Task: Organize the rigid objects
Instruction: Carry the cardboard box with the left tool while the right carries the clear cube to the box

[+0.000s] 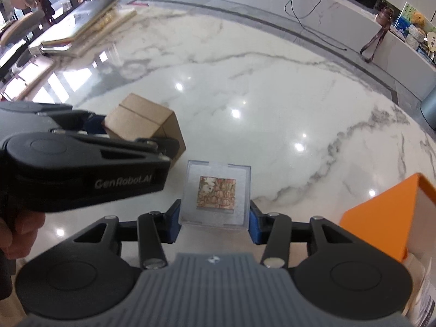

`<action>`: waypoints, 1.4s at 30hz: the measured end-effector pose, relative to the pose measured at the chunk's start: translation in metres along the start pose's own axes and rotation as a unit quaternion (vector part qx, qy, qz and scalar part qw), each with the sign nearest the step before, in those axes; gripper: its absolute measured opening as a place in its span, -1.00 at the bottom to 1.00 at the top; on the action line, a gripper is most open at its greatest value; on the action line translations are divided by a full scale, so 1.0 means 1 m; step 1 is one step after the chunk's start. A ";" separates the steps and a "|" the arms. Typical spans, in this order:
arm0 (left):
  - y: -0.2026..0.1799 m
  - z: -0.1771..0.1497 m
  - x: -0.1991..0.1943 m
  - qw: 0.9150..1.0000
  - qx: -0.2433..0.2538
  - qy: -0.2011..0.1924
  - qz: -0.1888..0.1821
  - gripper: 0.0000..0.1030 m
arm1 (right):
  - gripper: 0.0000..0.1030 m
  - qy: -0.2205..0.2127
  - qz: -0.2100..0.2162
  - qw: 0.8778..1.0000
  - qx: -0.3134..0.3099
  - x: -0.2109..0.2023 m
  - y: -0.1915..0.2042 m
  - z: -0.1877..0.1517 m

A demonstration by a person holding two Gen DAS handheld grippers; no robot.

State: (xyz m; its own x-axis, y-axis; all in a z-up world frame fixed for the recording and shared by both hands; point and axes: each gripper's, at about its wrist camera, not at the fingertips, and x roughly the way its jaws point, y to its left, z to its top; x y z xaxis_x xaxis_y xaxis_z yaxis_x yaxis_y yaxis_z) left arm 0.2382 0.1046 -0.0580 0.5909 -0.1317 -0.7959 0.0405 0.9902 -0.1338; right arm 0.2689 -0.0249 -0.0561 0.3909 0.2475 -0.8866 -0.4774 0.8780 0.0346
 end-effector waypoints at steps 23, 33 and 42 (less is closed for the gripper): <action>-0.081 0.002 -0.102 0.993 0.031 -0.073 -0.092 0.31 | -0.07 -0.156 -0.014 0.980 0.120 -0.161 -0.070 -0.061; -0.158 -0.001 -0.106 0.980 0.117 -0.071 -0.146 0.31 | -0.07 -0.162 -0.050 0.964 0.203 -0.182 -0.135 -0.126; -0.215 -0.013 -0.078 0.965 0.193 -0.031 -0.173 0.31 | -0.07 -0.130 -0.066 0.957 0.252 -0.168 -0.177 -0.172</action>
State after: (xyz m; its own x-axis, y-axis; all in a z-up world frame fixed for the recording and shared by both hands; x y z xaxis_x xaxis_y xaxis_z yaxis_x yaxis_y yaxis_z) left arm 0.1733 -0.0986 0.0248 0.5344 -0.4664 -0.7049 0.5344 0.8326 -0.1458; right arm 0.1528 -0.2927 0.0076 0.6356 0.1574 -0.7558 0.0036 0.9784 0.2067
